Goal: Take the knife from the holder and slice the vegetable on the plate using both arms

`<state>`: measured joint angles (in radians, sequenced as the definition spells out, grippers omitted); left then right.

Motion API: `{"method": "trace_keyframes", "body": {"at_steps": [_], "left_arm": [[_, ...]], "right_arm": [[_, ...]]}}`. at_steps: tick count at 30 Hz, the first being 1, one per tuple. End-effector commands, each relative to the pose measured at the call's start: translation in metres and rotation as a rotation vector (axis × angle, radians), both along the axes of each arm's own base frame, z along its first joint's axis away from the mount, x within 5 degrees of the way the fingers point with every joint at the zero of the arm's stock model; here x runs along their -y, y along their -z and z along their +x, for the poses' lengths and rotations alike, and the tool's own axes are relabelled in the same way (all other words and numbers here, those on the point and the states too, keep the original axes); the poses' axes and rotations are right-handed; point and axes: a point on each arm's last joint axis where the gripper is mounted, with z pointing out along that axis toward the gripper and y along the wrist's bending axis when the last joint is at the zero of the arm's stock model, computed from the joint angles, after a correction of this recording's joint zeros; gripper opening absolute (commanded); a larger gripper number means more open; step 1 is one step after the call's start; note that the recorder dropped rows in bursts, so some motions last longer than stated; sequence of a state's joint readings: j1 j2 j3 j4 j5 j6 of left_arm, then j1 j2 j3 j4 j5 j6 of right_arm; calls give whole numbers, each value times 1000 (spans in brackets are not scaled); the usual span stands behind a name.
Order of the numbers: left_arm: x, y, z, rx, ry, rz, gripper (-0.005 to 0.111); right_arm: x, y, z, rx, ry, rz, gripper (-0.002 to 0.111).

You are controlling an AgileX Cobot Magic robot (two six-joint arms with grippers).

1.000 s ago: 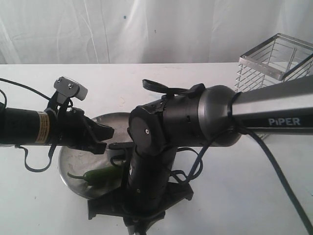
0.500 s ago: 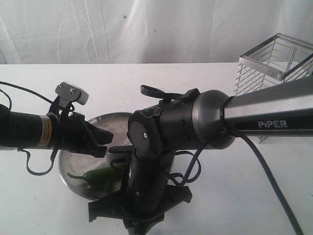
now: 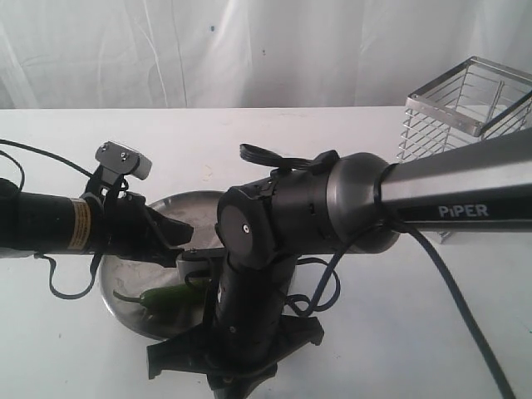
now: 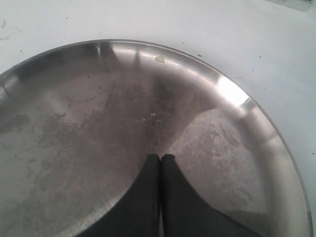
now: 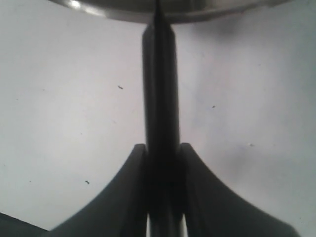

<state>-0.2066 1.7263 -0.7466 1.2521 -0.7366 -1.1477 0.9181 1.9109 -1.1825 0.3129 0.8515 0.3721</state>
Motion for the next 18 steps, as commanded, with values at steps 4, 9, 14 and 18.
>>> {"method": "trace_keyframes", "body": {"at_steps": [4, 9, 14, 18], "left_arm": [[0, 4, -2, 7, 36, 35, 0], [1, 17, 2, -47, -22, -20, 0], [9, 15, 7, -11, 10, -136, 0], [9, 24, 7, -40, 10, -130, 0]], "right_arm": [[-1, -1, 1, 6, -11, 12, 0], [-1, -1, 1, 6, -11, 12, 0], [-1, -1, 1, 6, -11, 12, 0], [-1, -1, 1, 9, -10, 14, 0]]}}
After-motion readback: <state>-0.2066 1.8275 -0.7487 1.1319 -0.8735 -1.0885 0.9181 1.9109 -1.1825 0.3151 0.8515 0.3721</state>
